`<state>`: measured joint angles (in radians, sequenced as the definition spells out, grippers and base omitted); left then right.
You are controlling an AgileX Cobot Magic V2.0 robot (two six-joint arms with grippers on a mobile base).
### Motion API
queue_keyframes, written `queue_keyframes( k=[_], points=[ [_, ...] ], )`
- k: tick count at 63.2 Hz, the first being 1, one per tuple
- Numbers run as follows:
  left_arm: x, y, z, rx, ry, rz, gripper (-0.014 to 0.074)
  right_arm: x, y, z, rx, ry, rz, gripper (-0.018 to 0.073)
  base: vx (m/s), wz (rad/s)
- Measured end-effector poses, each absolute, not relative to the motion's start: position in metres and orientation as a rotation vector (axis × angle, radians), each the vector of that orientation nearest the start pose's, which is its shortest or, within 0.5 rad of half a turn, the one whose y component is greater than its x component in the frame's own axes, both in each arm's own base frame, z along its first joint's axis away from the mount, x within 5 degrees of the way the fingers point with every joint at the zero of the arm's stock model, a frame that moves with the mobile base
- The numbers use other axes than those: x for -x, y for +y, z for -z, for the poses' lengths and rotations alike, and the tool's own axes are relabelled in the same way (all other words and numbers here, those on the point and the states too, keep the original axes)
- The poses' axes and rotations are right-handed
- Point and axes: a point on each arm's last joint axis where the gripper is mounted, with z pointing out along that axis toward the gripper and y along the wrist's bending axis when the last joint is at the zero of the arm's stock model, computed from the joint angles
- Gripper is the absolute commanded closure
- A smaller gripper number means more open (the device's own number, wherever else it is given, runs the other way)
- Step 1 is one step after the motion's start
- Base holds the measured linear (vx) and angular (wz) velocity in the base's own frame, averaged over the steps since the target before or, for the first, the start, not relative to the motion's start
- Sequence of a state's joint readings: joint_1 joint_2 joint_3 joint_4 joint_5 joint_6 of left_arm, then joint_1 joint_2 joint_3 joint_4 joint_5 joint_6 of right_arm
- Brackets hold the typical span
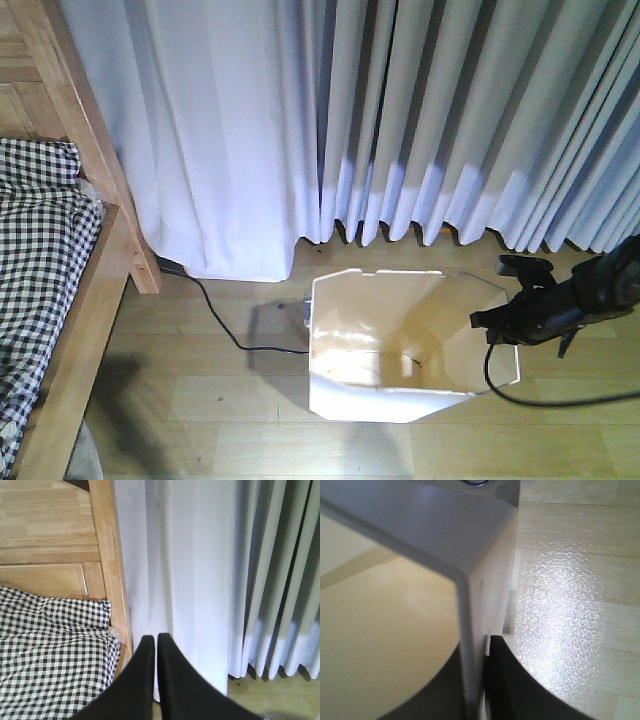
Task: Move trash bin to bedside with robot
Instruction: 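Set the bin down beside the bed near the wall socket with the right gripper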
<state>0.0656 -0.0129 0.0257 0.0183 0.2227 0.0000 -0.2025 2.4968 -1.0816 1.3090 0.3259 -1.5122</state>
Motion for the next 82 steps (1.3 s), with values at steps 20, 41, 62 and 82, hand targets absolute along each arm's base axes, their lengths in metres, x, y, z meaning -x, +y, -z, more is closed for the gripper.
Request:
queue_keyframes(
  k=[20, 41, 62, 82],
  points=[
    [-0.055, 0.004, -0.185, 0.044, 1.719, -0.065, 0.0603, -0.388, -0.054, 0.127, 0.102, 2.93, -0.359, 0.0547, 0.0, 0.0],
    [-0.055, 0.004, -0.185, 0.044, 1.719, -0.065, 0.0603, -0.425, -0.06, 0.198, 0.091, 3.007, -0.435, 0.0537, 0.0, 0.0],
    [-0.055, 0.004, -0.185, 0.044, 1.719, -0.065, 0.0603, -0.459, -0.068, 0.202, 0.191, 3.016, -0.412, 0.0517, 0.0, 0.0],
    [-0.055, 0.004, -0.185, 0.044, 1.719, -0.065, 0.0603, -0.469, -0.071, 0.198, 0.125, 2.951, -0.356, 0.0486, 0.0, 0.0]
  ],
)
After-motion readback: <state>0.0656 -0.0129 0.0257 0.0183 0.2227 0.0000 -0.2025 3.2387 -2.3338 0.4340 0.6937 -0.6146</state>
